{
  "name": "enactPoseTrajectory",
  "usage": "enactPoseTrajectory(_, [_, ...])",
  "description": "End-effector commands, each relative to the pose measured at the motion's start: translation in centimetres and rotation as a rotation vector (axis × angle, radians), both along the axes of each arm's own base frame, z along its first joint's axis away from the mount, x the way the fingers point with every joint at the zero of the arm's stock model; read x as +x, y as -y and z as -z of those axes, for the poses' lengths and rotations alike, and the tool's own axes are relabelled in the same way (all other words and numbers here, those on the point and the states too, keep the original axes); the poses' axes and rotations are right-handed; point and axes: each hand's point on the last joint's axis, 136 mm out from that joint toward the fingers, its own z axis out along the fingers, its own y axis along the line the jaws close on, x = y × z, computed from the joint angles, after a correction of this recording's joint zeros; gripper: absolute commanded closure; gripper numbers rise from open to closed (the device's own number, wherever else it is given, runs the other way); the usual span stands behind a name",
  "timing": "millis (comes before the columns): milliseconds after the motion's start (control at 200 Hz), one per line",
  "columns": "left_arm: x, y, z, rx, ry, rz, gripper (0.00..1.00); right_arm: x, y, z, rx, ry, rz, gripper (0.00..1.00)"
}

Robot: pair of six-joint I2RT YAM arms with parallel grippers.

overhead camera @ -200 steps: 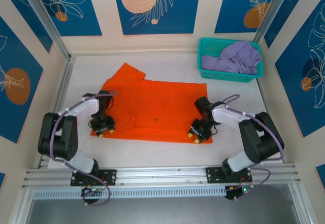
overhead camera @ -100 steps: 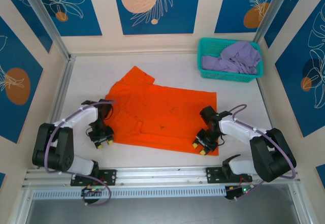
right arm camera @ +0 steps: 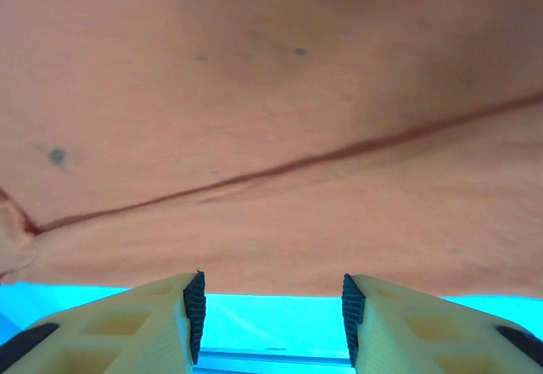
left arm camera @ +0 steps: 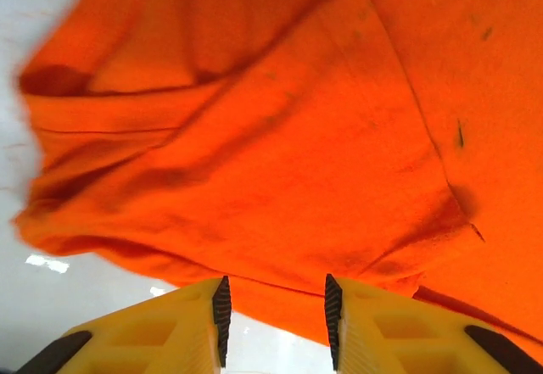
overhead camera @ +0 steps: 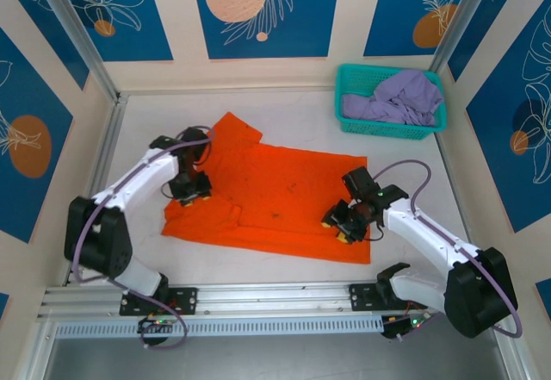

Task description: Fold and stack the t-shirts

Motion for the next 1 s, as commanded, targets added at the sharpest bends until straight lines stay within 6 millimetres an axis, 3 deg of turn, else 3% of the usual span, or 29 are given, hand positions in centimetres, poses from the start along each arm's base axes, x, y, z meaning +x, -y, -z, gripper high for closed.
enactPoseTrajectory(0, [-0.9, 1.1, 3.2, 0.000, -0.062, 0.027, 0.65, 1.3, -2.1, -0.7, 0.044, 0.062, -0.094, 0.50])
enactPoseTrajectory(135, [-2.8, -0.8, 6.8, 0.085, -0.123, 0.013, 0.65, 1.8, -2.5, -0.2, -0.004, 0.043, -0.145, 0.50])
enactPoseTrajectory(280, [-5.7, -2.7, 8.7, 0.148, -0.170, -0.032, 0.65, 2.6, -2.2, -0.4, -0.048, 0.047, -0.152, 0.43])
enactPoseTrajectory(605, [-12.7, -5.0, 8.9, 0.164, -0.183, -0.201, 0.63, 5.2, -1.9, -1.6, -0.063, 0.080, -0.145, 0.41])
enactPoseTrajectory(730, [-14.3, -5.2, 8.3, 0.140, -0.170, -0.236, 0.63, 6.2, -0.8, -1.8, -0.082, 0.070, -0.102, 0.41])
enactPoseTrajectory(840, [-12.8, -5.4, 6.5, 0.151, -0.101, -0.210, 0.58, 7.8, 0.5, -1.9, -0.100, 0.082, -0.053, 0.41])
enactPoseTrajectory(995, [-5.6, -4.1, 1.9, 0.157, 0.004, -0.089, 0.50, 11.5, 3.7, -2.8, -0.200, 0.141, 0.021, 0.37])
